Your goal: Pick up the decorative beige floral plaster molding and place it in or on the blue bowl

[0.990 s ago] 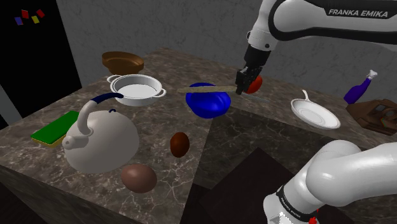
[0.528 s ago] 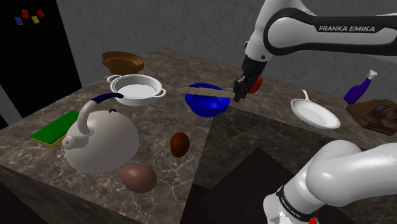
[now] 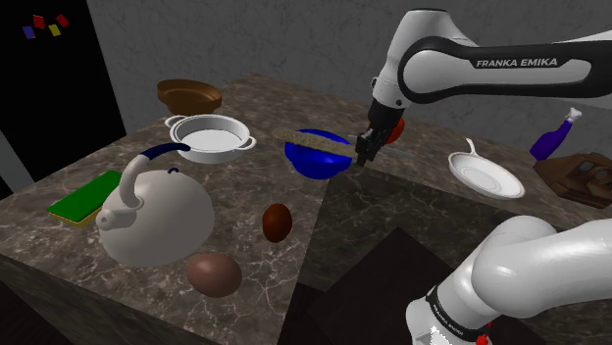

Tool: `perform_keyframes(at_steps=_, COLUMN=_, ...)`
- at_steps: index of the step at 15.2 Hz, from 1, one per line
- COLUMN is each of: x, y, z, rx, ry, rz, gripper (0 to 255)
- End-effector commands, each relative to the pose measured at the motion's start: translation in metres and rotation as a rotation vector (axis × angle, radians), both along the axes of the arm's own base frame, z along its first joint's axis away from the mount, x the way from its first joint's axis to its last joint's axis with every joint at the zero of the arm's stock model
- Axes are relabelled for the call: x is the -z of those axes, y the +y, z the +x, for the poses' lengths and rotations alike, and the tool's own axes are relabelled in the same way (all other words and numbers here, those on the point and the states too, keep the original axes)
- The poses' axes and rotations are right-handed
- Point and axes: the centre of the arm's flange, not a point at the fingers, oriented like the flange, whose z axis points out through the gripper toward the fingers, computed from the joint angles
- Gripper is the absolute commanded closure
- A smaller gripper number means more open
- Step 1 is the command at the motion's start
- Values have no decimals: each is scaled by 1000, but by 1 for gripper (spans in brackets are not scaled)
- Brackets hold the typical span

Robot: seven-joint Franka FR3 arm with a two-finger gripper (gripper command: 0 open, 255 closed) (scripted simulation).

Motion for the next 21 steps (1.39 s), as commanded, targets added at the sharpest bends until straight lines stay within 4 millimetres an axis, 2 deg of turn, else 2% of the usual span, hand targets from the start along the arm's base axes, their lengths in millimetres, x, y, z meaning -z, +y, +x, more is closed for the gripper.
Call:
perform_keyframes(at_steps=1, x=0, y=0, z=0, rx=0, ry=0, rz=0, gripper=255)
perform_keyframes(at_steps=4, x=0, y=0, z=0, rx=0, ry=0, rz=0, gripper=255)
perform_keyframes(at_steps=5, x=0, y=0, z=0, rx=0, ry=0, rz=0, gripper=0)
perform_keyframes(at_steps=10, x=0, y=0, z=0, rx=0, ry=0, rz=0, gripper=0)
perform_keyframes(at_steps=14, x=-50, y=0, z=0, rx=0, ry=0, rz=0, gripper=0)
perform_keyframes(at_steps=21, x=-50, y=0, z=0, rx=0, ry=0, rz=0, gripper=0)
